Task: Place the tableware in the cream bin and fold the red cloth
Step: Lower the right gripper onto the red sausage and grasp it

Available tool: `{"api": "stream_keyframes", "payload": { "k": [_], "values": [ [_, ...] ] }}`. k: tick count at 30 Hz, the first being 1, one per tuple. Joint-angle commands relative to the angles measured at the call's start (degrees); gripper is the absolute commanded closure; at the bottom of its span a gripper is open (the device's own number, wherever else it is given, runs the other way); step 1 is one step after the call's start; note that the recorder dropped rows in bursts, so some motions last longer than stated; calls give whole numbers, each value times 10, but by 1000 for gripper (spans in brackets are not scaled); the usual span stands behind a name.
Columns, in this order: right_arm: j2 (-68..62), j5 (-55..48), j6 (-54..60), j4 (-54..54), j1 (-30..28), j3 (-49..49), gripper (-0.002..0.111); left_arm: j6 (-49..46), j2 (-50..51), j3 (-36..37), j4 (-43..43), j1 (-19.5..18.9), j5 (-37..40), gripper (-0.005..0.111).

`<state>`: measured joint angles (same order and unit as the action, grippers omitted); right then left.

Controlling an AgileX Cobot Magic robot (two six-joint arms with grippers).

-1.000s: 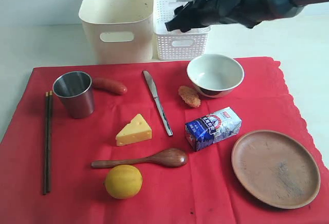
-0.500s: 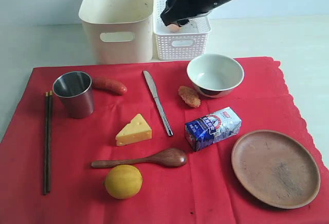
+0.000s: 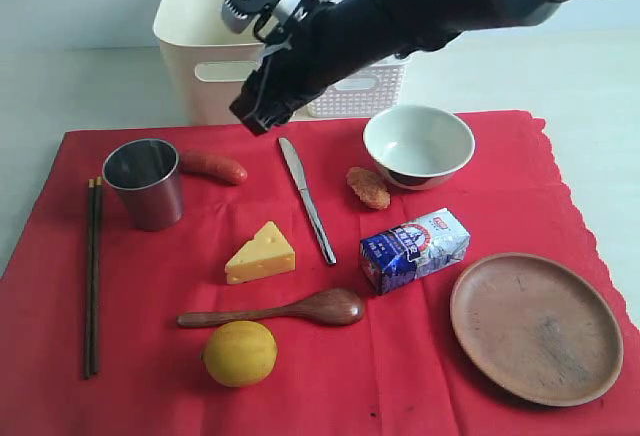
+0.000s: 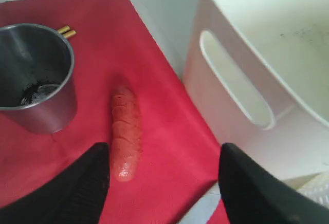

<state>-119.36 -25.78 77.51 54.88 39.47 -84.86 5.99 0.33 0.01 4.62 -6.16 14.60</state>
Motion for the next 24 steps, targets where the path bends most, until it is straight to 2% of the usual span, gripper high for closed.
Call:
{"api": "stream_keyframes", "payload": {
  "k": [1,6,13,24],
  "values": [
    [-18,59,9,6,30,-3,49,0,-1,0,-4,4,-1,106],
    [-54,94,9,6,54,-12,49,0,-1,0,-4,4,-1,106],
    [-135,10,-4,5,55,-83,49,0,-1,0,-4,4,-1,106],
    [-173,2,-17,-33,55,-109,49,0,-1,0,-4,4,-1,106]
  ]
}}
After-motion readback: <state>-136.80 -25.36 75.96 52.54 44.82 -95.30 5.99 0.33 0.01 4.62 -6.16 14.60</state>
